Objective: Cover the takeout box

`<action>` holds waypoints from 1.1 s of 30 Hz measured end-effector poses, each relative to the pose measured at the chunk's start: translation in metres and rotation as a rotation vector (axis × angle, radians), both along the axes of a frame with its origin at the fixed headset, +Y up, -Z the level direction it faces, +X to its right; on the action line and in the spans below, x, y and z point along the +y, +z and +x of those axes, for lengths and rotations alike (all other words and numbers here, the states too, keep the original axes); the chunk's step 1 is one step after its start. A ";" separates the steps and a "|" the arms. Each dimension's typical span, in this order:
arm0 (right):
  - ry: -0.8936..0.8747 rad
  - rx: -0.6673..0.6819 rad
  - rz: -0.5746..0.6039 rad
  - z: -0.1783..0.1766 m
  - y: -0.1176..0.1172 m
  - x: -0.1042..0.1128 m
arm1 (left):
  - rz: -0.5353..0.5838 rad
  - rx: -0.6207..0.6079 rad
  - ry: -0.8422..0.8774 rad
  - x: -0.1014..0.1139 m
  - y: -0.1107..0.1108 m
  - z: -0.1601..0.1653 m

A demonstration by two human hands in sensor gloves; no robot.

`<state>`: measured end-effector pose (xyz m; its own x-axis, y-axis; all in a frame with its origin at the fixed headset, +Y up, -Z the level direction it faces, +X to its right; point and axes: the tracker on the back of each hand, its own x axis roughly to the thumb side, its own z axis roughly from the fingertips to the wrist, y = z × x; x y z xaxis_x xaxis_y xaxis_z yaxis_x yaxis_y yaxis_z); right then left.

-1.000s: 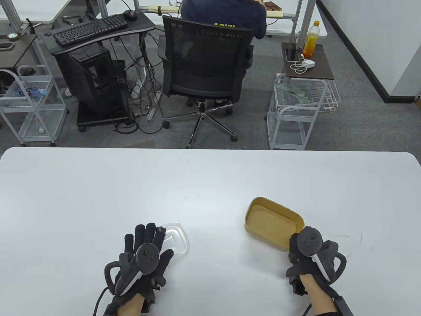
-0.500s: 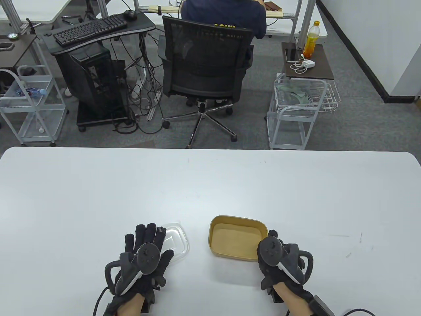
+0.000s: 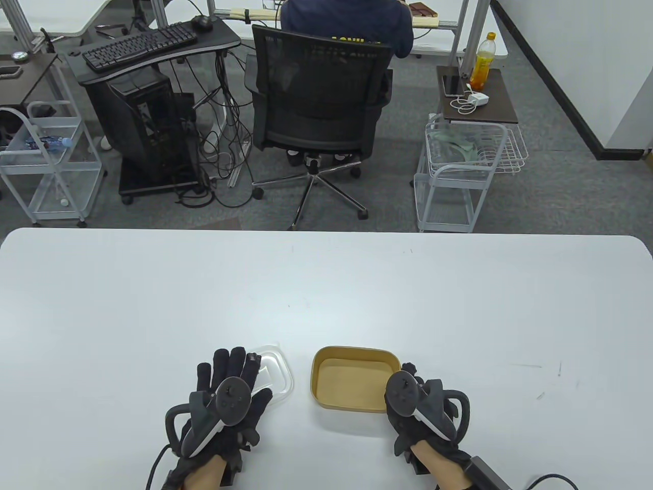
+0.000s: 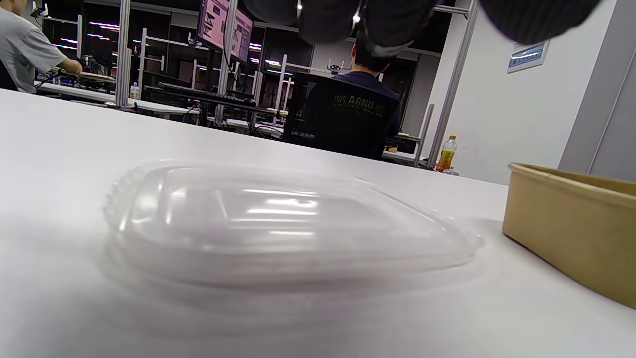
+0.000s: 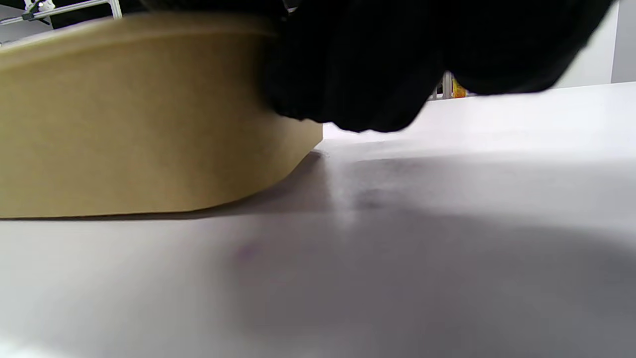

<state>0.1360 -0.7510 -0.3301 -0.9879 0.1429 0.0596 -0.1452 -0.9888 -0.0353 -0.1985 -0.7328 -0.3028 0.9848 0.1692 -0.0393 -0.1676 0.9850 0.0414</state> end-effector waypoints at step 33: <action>-0.251 0.085 0.068 0.067 0.017 0.022 | 0.006 0.011 0.015 0.002 0.000 -0.001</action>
<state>0.2032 -0.7295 -0.3130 -0.9131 0.3753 0.1591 -0.3905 -0.9173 -0.0776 -0.1992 -0.7312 -0.3032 0.9816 0.1845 -0.0494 -0.1821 0.9820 0.0497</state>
